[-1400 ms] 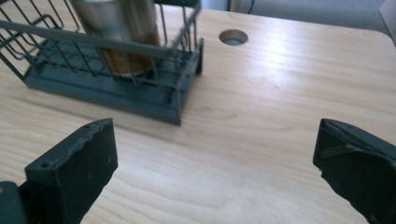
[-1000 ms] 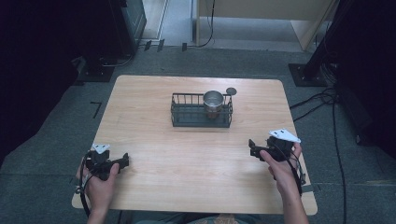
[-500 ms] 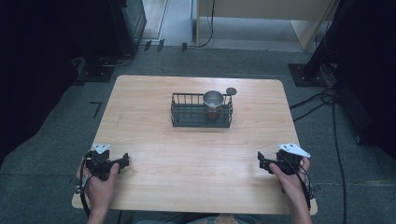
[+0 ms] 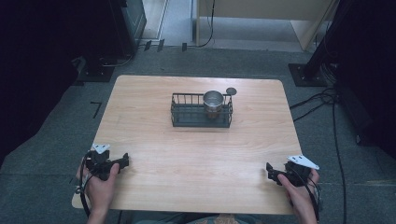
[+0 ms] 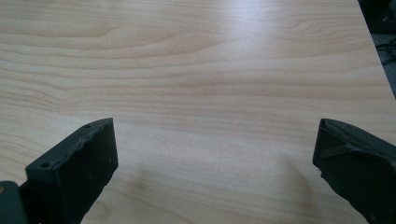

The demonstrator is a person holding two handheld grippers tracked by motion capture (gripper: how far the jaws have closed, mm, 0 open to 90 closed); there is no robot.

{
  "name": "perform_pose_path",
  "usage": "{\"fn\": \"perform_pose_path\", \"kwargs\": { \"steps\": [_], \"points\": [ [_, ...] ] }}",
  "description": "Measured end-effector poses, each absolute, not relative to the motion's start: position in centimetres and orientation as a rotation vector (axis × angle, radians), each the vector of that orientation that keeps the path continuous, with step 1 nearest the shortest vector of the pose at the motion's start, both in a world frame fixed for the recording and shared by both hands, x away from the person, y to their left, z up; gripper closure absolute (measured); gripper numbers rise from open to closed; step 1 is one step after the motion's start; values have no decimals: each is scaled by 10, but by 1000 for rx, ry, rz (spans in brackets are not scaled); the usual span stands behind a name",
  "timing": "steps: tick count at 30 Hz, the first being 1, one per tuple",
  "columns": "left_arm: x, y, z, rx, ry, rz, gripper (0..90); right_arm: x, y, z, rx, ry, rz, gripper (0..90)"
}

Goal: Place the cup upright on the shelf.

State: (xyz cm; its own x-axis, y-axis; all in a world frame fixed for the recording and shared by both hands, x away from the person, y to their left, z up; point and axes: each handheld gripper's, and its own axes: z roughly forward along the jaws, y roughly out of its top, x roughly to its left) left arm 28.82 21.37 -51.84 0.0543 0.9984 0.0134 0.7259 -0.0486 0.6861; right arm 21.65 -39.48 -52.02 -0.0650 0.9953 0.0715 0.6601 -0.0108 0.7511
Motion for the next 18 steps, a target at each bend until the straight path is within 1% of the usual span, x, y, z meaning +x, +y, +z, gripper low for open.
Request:
{"fn": "perform_pose_path", "kwargs": {
  "steps": [5,18],
  "points": [
    [288,214,-518,1828,1723,698,0,209,-401,-526,1736,1770,864,0],
    [288,214,-518,1829,1723,699,0,195,-410,-527,1749,1793,829,0]
  ]
}}
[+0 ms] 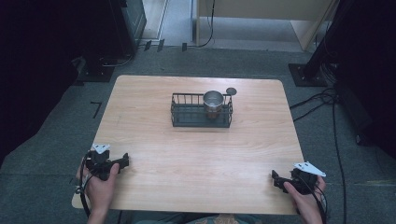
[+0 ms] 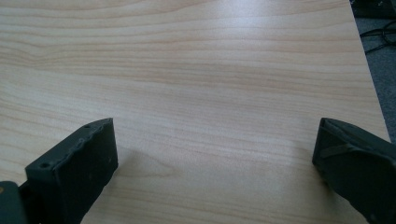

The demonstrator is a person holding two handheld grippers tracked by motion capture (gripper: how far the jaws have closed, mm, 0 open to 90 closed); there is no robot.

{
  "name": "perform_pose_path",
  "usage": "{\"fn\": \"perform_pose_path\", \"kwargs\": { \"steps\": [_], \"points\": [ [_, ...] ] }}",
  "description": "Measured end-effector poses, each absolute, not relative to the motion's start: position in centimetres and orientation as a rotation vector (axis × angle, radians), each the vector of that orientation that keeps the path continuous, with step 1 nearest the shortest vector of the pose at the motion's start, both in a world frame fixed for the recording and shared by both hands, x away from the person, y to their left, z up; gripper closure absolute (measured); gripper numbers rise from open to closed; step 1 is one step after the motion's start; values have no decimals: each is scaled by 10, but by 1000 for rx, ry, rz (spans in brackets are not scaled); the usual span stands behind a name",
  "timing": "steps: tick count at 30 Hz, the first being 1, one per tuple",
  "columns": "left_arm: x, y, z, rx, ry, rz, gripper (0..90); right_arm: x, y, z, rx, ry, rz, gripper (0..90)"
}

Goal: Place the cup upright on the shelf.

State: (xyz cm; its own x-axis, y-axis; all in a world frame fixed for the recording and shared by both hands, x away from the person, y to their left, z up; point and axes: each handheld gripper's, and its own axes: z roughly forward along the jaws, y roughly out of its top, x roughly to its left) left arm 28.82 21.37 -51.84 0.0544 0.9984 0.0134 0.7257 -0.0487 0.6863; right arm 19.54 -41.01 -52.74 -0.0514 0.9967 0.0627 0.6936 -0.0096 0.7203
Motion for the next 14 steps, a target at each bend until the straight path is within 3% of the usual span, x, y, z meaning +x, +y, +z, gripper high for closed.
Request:
{"fn": "perform_pose_path", "kwargs": {
  "steps": [14],
  "points": [
    [288,214,-518,1829,1723,698,0,194,-406,-528,1701,1832,810,36]
  ]
}}
